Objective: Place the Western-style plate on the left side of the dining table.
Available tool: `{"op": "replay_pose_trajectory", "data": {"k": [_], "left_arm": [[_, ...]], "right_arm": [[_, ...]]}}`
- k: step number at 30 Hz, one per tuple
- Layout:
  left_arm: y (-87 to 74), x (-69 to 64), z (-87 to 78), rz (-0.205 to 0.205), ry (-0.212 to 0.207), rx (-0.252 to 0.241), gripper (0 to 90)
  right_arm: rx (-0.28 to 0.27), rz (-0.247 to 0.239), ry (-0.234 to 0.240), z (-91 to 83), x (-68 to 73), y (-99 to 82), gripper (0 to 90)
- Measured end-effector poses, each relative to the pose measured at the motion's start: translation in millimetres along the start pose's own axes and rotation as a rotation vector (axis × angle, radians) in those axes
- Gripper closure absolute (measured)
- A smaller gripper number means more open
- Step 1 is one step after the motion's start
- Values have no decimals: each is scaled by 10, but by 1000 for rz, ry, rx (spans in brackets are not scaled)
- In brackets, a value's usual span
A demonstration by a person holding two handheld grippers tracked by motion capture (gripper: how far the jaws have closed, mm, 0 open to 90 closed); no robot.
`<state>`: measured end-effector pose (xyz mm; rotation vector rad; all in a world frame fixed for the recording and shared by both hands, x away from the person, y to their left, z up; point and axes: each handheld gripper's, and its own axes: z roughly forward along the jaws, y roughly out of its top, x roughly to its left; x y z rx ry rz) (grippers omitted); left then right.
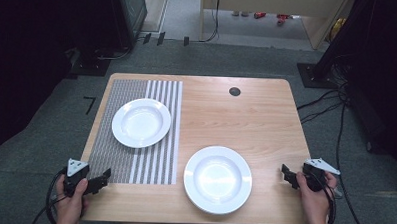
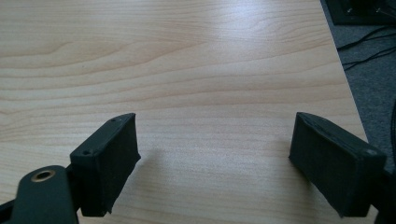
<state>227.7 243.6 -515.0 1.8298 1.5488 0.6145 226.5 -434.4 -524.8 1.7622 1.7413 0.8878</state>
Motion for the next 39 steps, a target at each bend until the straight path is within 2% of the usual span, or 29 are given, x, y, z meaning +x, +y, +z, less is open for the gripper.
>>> {"op": "replay_pose_trajectory", "data": {"k": [4,5,39], "left_arm": [[-13,-59,25,50,30,6,150],[-16,-65,30,52,32,3,139],[-12,-53,38,58,23,3,132]], "right_arm": [[16,-37,-33,12,49,-1,143],[21,-45,-41,15,63,-2,141],[34,-64,-35,27,78,1,95]]}}
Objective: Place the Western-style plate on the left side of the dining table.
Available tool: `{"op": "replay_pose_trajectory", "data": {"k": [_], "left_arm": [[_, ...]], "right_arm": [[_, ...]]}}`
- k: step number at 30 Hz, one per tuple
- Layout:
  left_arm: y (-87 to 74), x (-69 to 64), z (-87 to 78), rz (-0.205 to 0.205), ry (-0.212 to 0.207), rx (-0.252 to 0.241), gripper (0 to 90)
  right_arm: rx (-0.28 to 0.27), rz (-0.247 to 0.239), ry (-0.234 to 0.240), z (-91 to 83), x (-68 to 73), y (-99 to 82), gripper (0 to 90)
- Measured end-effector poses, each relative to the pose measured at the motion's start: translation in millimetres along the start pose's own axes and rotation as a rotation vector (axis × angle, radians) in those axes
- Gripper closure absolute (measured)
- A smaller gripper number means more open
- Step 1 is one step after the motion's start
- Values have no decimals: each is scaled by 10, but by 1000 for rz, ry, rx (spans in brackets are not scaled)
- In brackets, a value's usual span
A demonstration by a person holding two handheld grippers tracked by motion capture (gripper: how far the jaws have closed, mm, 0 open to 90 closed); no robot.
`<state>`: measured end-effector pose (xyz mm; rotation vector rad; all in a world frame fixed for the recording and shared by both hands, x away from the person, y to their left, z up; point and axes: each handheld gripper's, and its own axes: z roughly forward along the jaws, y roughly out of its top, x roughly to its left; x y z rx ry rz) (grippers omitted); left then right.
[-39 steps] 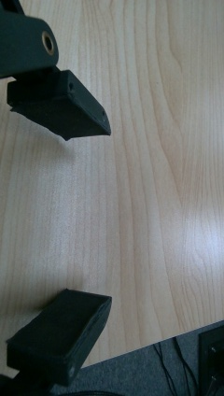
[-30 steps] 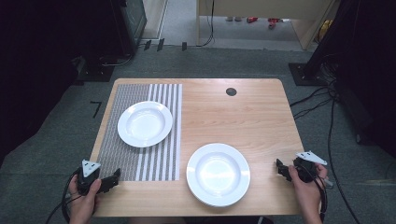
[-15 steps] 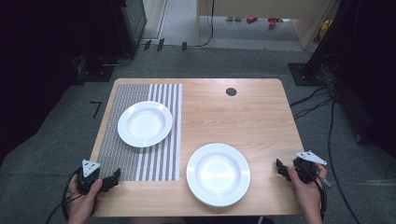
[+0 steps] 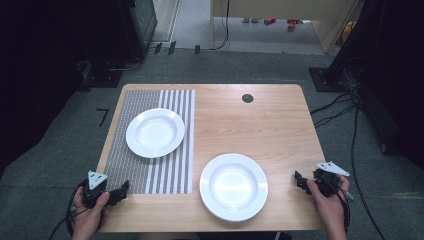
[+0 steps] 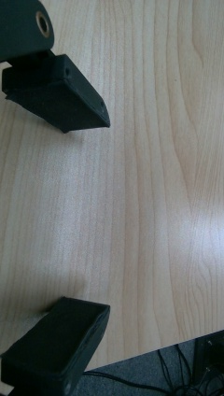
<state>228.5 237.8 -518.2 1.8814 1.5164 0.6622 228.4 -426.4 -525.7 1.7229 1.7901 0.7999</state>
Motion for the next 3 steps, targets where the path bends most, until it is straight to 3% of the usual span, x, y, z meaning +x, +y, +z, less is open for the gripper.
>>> {"op": "replay_pose_trajectory", "data": {"k": [3], "left_arm": [[0,-2,0,-1,2,0,132]], "right_arm": [[0,0,0,0,-1,0,94]]}}
